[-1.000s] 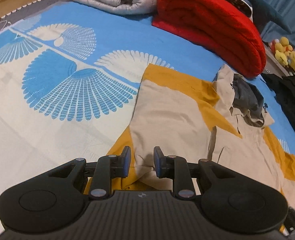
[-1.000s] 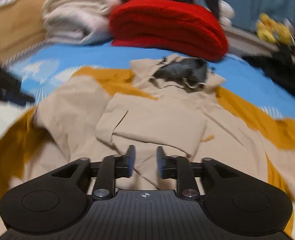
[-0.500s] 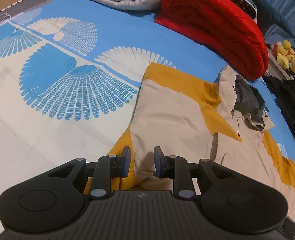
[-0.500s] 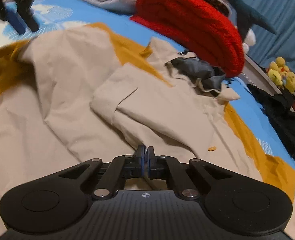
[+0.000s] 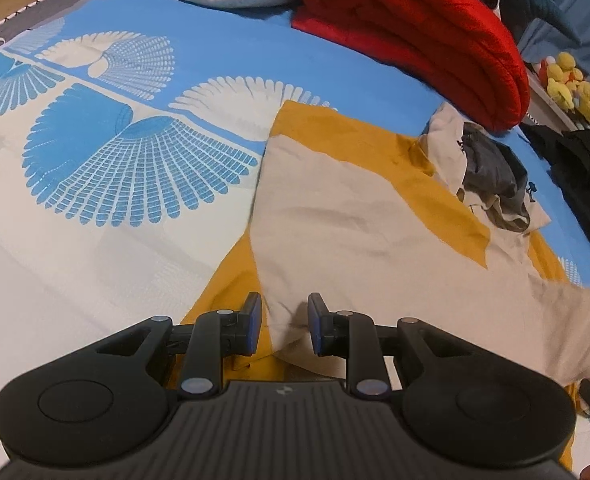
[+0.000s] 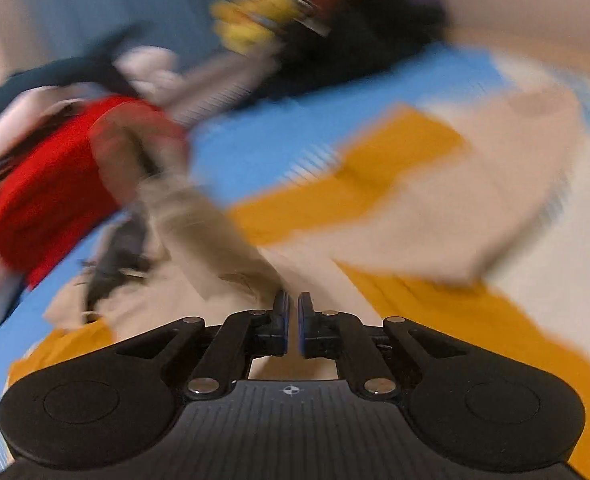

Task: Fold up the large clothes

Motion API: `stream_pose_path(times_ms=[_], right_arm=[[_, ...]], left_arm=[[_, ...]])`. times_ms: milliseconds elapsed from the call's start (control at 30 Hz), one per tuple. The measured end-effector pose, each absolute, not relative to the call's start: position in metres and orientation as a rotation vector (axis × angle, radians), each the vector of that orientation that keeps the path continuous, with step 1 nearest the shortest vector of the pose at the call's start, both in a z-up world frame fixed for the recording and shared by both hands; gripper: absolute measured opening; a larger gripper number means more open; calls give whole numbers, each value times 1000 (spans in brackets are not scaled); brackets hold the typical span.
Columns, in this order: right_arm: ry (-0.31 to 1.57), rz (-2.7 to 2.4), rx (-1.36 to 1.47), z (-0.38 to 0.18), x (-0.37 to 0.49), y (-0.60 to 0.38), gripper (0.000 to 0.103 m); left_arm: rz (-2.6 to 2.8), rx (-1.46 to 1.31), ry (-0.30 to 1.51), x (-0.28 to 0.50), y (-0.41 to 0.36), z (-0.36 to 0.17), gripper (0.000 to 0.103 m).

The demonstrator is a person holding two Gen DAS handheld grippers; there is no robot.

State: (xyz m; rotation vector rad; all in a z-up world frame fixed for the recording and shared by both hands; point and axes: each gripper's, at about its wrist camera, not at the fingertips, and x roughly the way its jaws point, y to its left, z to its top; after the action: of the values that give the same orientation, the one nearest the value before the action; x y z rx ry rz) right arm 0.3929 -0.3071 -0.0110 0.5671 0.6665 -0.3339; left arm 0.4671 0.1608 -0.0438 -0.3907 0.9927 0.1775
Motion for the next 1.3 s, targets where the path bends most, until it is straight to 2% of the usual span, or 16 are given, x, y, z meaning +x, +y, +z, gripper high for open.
stream_pose_path(times_ms=[100, 167, 300, 400, 433, 467, 667, 867, 900, 933, 967, 1000, 1133, 1200, 1233, 1300], right_arm=[[748, -335, 716, -30, 395, -323, 16], [782, -319, 771, -39, 398, -327, 38], [843, -352, 853, -57, 405, -344, 39], [848, -359, 928, -66, 402, -352, 33], [839, -356, 920, -65, 403, -353, 20], [823, -342, 913, -62, 404, -353, 0], [595, -345, 808, -24, 391, -348, 0], [652, -483, 776, -28, 392, -360, 5], [656, -462, 788, -29, 393, -360, 7], [671, -432, 804, -31, 397, -360, 22], [697, -393, 838, -36, 399, -362, 46], [728, -358, 874, -41, 402, -362, 55], [786, -326, 918, -55, 411, -366, 50], [783, -315, 916, -56, 412, -369, 24], [776, -298, 930, -56, 412, -371, 4], [721, -281, 921, -46, 408, -370, 1]], left_arm=[[178, -394, 1002, 468, 160, -47, 28], [176, -391, 1006, 470, 159, -49, 29], [175, -389, 1013, 472, 159, -52, 29], [175, -393, 1015, 474, 161, -55, 29], [176, -389, 1018, 475, 161, -56, 29], [178, -386, 1024, 476, 161, -58, 29], [193, -291, 1091, 479, 157, -71, 31], [166, -280, 1026, 476, 150, -57, 31], [156, -282, 1032, 477, 149, -59, 32], [153, -295, 1056, 478, 149, -64, 33], [154, -307, 1078, 478, 150, -69, 33], [157, -316, 1093, 478, 152, -74, 33], [154, -298, 1085, 478, 150, -70, 33], [149, -274, 1081, 478, 147, -69, 33], [146, -271, 1084, 477, 146, -69, 33], [137, -270, 1091, 478, 144, -71, 33]])
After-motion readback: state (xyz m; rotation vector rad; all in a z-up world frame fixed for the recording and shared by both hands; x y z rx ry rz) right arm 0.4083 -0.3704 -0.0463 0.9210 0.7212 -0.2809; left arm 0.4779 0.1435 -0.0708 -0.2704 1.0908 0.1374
